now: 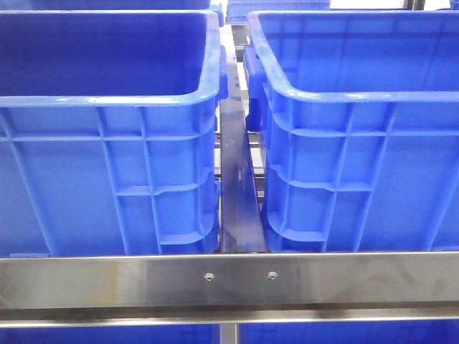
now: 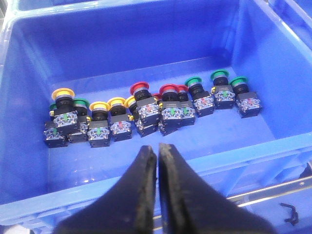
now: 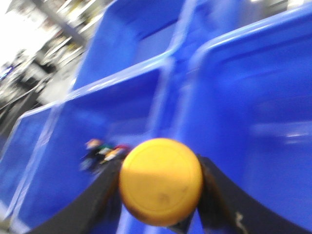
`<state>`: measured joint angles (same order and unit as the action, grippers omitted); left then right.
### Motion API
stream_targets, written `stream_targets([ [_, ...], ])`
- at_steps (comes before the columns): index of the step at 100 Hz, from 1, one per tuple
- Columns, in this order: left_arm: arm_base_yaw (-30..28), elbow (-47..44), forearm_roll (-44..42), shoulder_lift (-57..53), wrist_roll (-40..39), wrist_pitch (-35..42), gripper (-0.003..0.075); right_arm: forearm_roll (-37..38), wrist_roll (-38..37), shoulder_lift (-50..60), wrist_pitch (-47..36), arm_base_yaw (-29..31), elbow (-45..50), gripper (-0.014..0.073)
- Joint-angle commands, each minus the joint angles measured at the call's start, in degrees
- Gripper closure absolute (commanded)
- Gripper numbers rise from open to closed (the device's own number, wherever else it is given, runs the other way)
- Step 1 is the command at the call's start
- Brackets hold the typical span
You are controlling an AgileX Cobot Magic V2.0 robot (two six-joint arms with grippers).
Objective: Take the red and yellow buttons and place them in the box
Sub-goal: 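Carry the yellow button with the right gripper over the red button's bin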
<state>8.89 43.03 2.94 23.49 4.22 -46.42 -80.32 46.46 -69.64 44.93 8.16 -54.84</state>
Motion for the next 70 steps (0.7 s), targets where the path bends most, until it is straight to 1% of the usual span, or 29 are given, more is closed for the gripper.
stream_targets([
  [1,-0.1,1.6,0.6,0.4,0.3,4.0,0.0739,-1.3,-0.4,0.1,1.3,4.4,-2.1,0.0496],
  [9,-0.1,1.6,0.6,0.4,0.3,4.0,0.0739,-0.3,-0.4,-1.4,1.1,7.4,-2.1,0.0496],
  [23,-0.1,1.6,0.6,0.4,0.3,4.0,0.0739,0.8,-0.4,-5.2,-0.6,10.2,-2.1,0.0496],
  [36,-0.1,1.6,0.6,0.4,0.3,4.0,0.0739,4.2,-0.4,-9.7,-4.4,10.6,-4.1,0.0496],
  [49,-0.1,1.6,0.6,0.4,0.3,4.0,0.0739,6.6,-0.4,-13.9,-5.0,10.5,-8.1,0.0496],
  [70,-0.1,1.6,0.6,0.4,0.3,4.0,0.0739,7.9,-0.4,-21.2,-5.8,10.5,-13.8,0.0496],
])
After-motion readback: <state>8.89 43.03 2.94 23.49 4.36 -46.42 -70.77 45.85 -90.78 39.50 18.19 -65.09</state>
